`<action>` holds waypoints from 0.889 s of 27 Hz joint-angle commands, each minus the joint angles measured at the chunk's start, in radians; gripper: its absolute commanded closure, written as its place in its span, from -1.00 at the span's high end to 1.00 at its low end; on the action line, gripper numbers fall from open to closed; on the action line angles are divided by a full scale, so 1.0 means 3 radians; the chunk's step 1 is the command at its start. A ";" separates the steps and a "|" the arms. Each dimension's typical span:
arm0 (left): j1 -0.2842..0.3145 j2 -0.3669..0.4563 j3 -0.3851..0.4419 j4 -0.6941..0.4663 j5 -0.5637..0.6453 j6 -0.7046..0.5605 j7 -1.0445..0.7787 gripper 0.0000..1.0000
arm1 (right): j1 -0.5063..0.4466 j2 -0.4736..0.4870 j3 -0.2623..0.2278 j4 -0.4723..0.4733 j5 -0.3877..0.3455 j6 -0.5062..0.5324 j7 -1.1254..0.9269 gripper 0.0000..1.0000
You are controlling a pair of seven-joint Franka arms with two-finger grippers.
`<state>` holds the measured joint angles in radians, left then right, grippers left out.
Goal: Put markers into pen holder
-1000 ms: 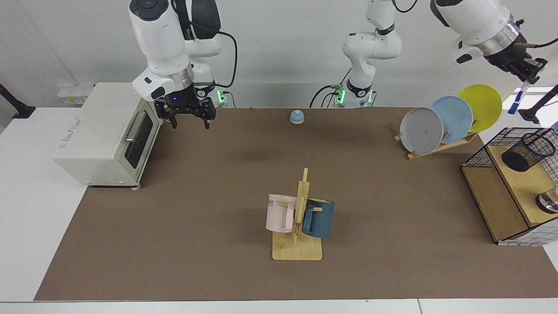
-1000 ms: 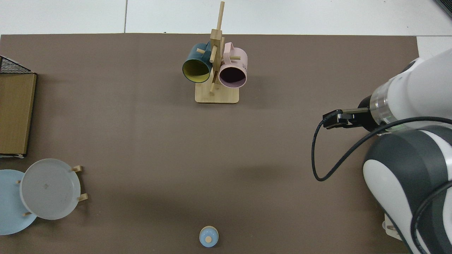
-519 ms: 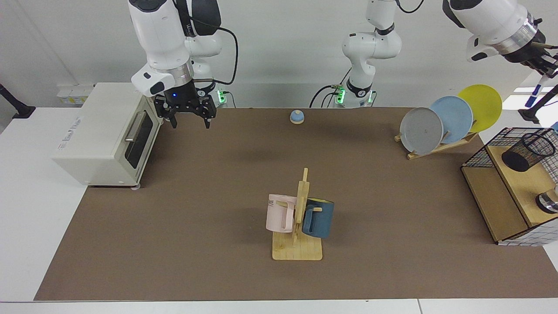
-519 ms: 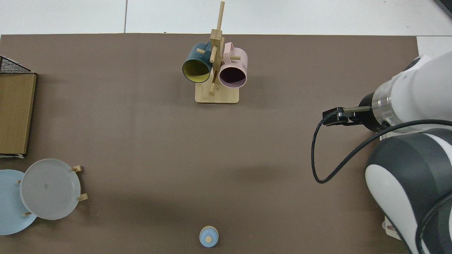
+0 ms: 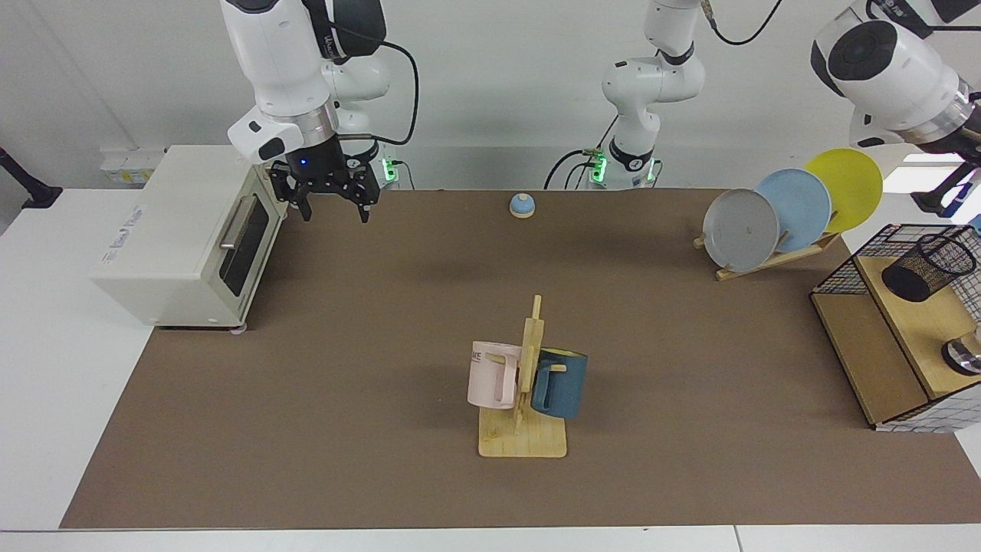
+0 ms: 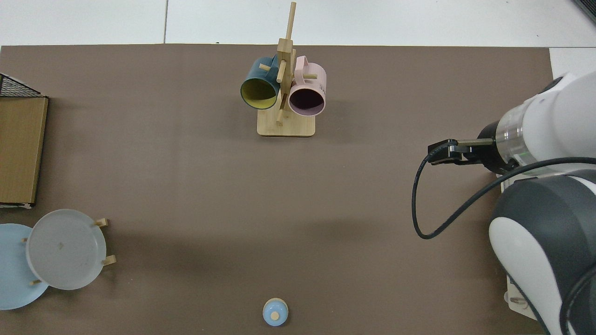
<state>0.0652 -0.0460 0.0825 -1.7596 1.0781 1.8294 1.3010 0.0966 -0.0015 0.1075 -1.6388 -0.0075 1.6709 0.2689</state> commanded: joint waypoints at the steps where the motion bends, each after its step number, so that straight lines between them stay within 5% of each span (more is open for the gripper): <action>1: 0.0166 0.0148 -0.0019 0.0052 0.0016 0.0125 0.0199 -1.00 | -0.0071 -0.0051 0.0030 -0.0019 0.0117 -0.0083 0.0039 0.99; 24: 0.0376 0.0629 -0.0014 0.0456 -0.0229 0.0288 0.0562 -1.00 | -0.0143 -0.0051 0.0030 -0.0014 0.0189 -0.0047 0.0045 0.99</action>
<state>0.1596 0.1045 0.0846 -1.6617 1.0313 1.9090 1.4408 0.0771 -0.0059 0.1069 -1.6385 0.0291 1.6539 0.2703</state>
